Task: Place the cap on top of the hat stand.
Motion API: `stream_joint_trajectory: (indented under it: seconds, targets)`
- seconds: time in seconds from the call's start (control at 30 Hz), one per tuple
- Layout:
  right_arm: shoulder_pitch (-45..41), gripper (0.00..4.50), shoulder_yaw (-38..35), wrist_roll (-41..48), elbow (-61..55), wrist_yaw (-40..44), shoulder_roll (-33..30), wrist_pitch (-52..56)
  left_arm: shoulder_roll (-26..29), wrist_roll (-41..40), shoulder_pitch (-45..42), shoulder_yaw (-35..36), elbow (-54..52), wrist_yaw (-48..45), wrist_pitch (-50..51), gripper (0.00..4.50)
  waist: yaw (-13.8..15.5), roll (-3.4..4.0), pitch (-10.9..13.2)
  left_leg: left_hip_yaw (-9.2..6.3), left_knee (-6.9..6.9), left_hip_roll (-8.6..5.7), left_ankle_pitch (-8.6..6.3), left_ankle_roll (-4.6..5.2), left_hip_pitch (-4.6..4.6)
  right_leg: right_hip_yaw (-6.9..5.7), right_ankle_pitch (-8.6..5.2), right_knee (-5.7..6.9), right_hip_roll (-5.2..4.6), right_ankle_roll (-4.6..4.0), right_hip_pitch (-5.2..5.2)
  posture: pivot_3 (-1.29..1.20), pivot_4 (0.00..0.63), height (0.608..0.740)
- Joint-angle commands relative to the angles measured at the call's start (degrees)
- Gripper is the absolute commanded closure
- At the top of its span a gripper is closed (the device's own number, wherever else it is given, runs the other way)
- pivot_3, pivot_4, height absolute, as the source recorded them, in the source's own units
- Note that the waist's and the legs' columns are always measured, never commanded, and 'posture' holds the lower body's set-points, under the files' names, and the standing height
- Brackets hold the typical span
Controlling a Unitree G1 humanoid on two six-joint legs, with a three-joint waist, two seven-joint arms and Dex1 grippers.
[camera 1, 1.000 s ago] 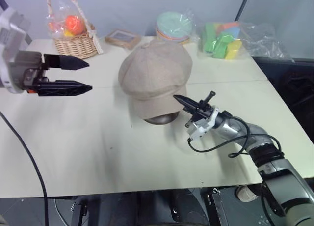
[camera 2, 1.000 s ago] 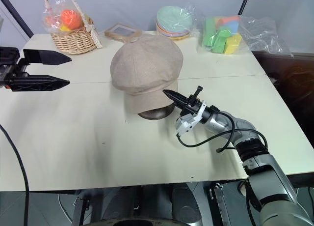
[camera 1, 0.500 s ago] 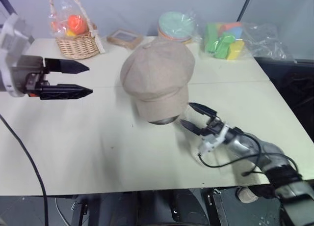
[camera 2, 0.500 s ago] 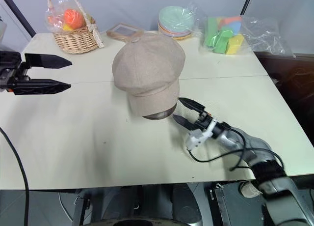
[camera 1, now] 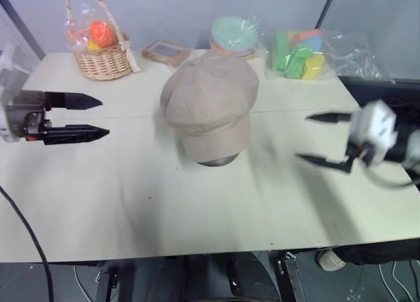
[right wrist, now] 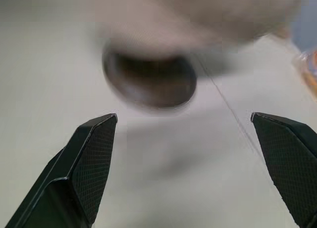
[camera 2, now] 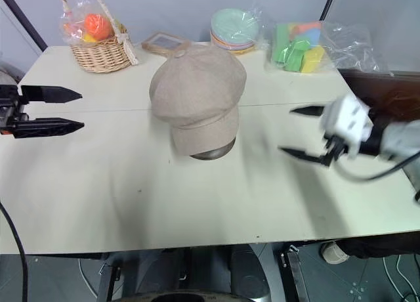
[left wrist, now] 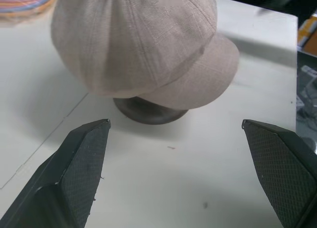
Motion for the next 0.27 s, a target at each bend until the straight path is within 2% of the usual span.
stream_joint_trajectory:
  seconds: [0.03,0.13,0.27]
  targets:
    - [-8.8,0.06,-0.5,2.9,7.4,8.5,1.1,10.4,1.4,-0.4,0.4,3.2,-0.9,0.0,-0.5,0.00,0.4,0.01,0.0,0.01,-0.01,0.01,0.00,0.00,-0.03,0.00,-0.02,-0.03,-0.01,-0.04,-0.04,0.00,0.150,0.740]
    - [-15.4,0.06,1.9,-3.4,12.0,11.6,4.0,11.9,1.2,-0.5,0.6,3.6,-1.2,0.5,-0.5,0.00,0.7,0.00,0.0,0.13,0.01,-0.02,0.00,0.00,-0.08,-0.01,-0.07,-0.09,-0.04,-0.12,-0.08,0.00,0.150,0.740]
    - [-18.0,0.06,2.5,-8.4,13.7,14.3,7.0,12.6,0.8,-0.6,1.4,3.5,-2.7,0.6,-0.7,0.00,0.7,0.03,0.0,0.33,0.00,-0.04,0.00,-0.01,-0.22,0.01,0.01,-0.05,-0.06,0.01,-0.31,0.00,0.150,0.740]
